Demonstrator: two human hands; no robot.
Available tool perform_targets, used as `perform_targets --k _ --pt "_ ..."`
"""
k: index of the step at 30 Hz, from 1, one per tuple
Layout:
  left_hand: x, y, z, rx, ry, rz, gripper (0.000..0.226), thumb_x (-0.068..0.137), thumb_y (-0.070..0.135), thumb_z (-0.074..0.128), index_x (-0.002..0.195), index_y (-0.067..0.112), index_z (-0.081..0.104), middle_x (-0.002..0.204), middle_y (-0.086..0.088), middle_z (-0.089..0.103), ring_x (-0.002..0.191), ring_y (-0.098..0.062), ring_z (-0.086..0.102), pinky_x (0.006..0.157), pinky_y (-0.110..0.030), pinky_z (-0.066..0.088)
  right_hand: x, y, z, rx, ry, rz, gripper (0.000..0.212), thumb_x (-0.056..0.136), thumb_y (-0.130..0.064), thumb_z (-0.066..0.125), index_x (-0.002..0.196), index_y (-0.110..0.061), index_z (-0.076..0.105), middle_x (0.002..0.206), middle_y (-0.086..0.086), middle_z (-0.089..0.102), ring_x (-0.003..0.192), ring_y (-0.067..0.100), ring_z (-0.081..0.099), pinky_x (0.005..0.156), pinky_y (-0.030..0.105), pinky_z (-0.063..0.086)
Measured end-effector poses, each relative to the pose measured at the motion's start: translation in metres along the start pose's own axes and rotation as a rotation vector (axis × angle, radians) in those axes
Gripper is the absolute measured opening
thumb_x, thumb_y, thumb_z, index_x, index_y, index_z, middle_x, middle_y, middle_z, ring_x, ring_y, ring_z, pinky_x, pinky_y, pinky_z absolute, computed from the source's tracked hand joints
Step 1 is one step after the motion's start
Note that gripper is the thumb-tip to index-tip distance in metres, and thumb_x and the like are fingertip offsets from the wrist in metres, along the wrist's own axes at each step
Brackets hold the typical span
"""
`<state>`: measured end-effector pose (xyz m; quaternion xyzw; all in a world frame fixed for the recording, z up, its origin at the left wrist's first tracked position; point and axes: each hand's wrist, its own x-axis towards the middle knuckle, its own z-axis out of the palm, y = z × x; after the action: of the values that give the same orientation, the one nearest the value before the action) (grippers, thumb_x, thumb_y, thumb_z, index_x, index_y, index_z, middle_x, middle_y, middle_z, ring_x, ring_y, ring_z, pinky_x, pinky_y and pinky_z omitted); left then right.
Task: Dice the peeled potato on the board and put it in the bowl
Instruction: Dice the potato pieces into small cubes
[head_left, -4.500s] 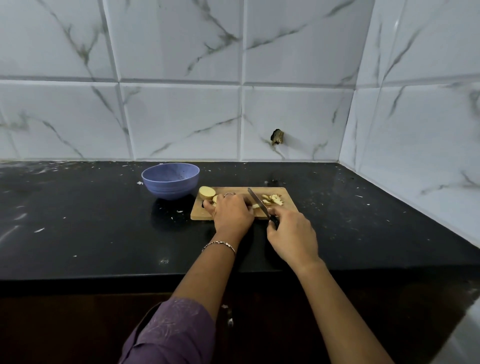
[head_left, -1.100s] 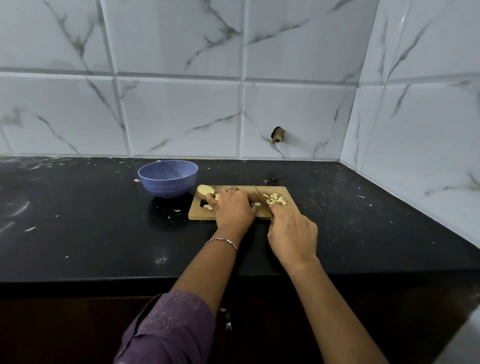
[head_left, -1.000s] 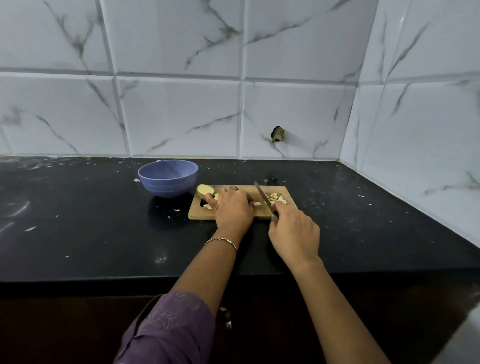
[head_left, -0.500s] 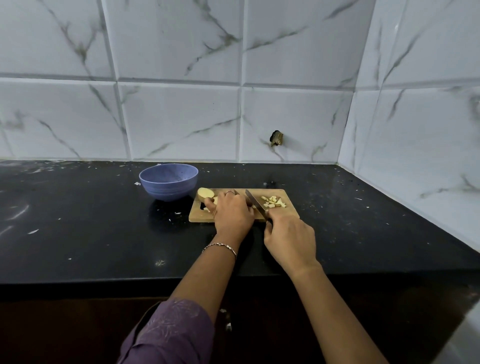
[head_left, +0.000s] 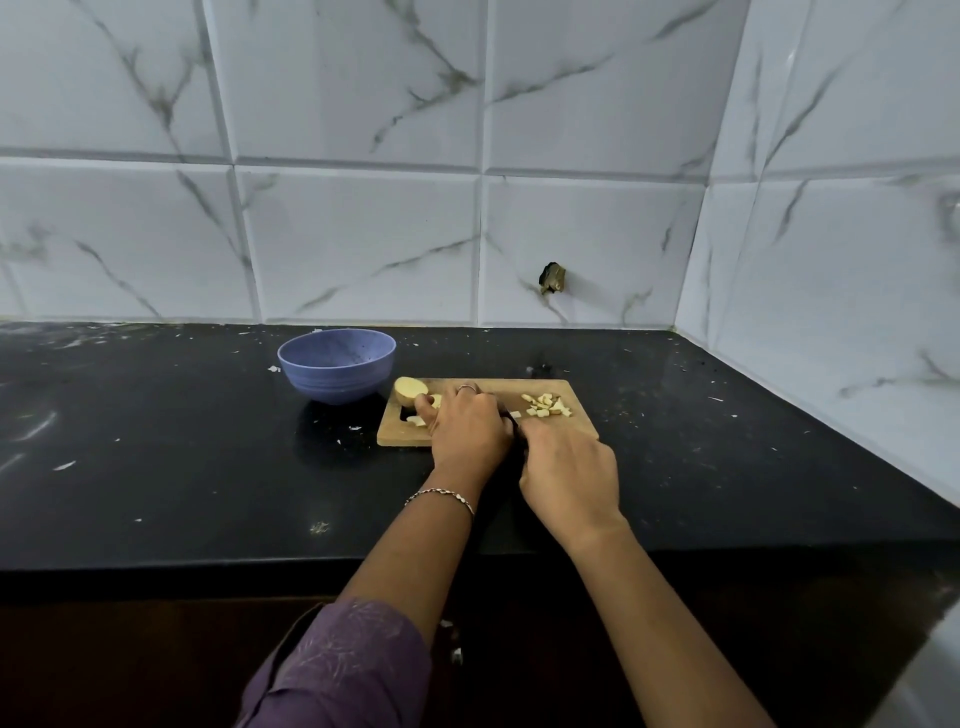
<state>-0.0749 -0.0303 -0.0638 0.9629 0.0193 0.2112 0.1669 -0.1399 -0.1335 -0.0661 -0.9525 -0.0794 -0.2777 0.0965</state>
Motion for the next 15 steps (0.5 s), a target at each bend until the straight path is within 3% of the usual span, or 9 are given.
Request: perform_targets --k 7,15 --pt "-0.002 -0.001 0.001 0.013 0.011 0.023 0.027 0.094 0.027 0.049 0.107 0.023 0.072 0.115 0.0 0.059 0.12 -0.021 0.043 0.108 -0.054 0.014 0.004 0.002 0.004 0.031 0.009 0.089 0.018 0.093 -0.017 0.055 0.109 -0.022 0.061 0.095 -0.004 0.065 0.085 0.018 0.065 0.063 0.03 0.046" --pt "0.0 -0.004 -0.001 -0.05 0.047 -0.055 0.025 0.094 0.031 0.055 0.115 0.031 0.069 0.125 0.003 0.058 0.126 -0.018 0.043 0.11 -0.055 0.015 0.003 0.016 0.004 0.041 0.071 0.09 0.012 0.096 -0.021 0.054 0.106 -0.026 0.059 0.088 -0.007 0.064 0.08 0.017 0.063 0.059 0.028 0.036"
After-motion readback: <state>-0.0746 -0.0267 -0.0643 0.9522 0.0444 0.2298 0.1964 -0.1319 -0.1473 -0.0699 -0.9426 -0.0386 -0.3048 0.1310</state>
